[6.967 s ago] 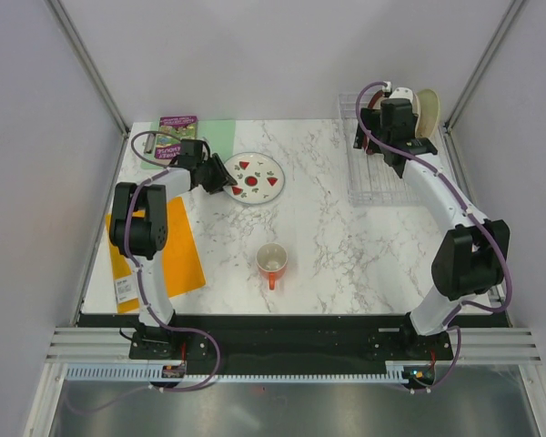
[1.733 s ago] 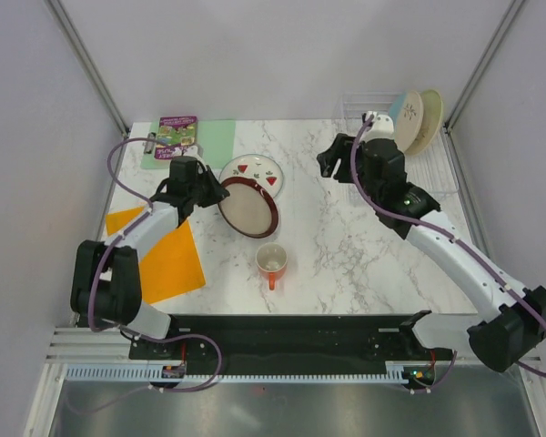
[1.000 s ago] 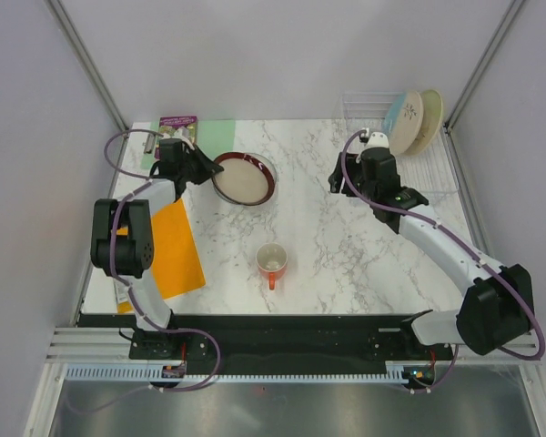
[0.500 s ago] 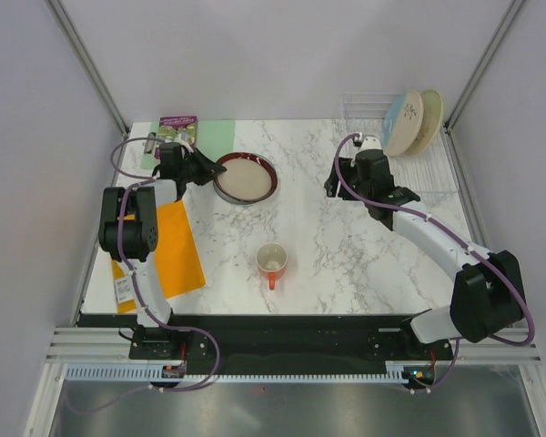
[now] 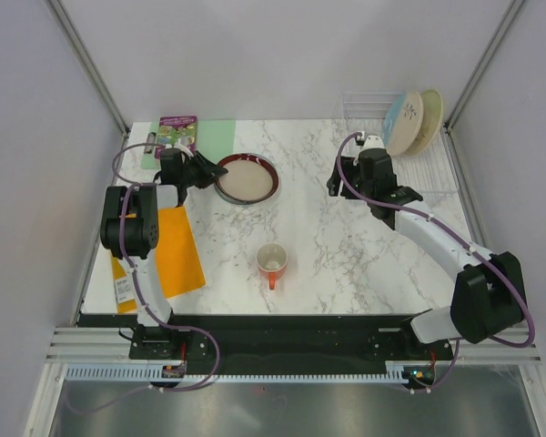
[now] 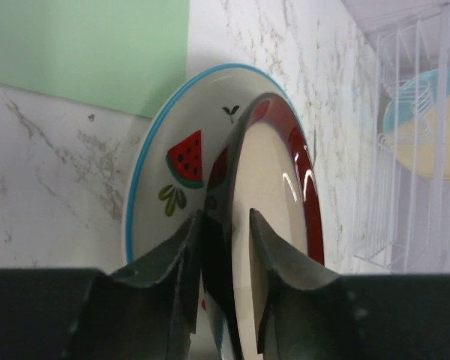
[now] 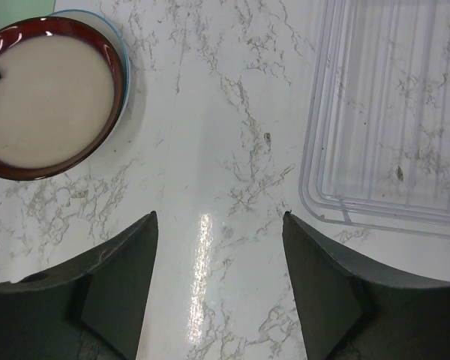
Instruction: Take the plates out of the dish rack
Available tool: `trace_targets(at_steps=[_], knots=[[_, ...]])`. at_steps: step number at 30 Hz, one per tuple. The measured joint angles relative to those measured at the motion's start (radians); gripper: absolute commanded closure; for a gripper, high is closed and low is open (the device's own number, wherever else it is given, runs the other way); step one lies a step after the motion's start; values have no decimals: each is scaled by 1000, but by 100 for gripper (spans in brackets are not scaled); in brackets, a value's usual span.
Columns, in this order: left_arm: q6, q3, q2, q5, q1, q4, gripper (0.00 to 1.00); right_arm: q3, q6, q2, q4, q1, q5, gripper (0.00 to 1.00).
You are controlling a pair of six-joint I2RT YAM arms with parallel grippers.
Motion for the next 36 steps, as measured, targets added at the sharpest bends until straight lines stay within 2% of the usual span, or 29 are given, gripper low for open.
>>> trace_targets(at_steps=[1, 11, 21, 22, 24, 25, 26, 27, 32, 36], knots=[[-1, 3, 8, 2, 0, 5, 36, 0, -5, -2, -2, -2, 0, 25], [16, 19, 26, -21, -3, -11, 32, 29, -30, -4, -21, -19, 3, 23], [175, 63, -69, -288, -68, -233, 30, 203, -129, -3, -92, -30, 126, 21], [193, 79, -72, -325, -77, -262, 26, 216, -137, -3, -95, -32, 135, 21], [228, 105, -81, -405, -101, -312, 25, 234, -148, 0, -102, -34, 162, 20], [244, 116, -87, -446, -114, -338, 18, 244, -156, 3, -106, -36, 180, 20], [256, 126, -92, -481, -126, -359, 4, 256, -167, 10, -112, -37, 200, 19], [272, 139, -98, -520, -141, -385, 0, 270, -178, 19, -118, -39, 229, 18], [321, 158, -181, -654, -219, -520, 0, 411, -236, 152, -133, -65, 393, 18], [326, 71, -357, -685, -279, -564, 0, 556, -257, 315, -127, -131, 466, 18]])
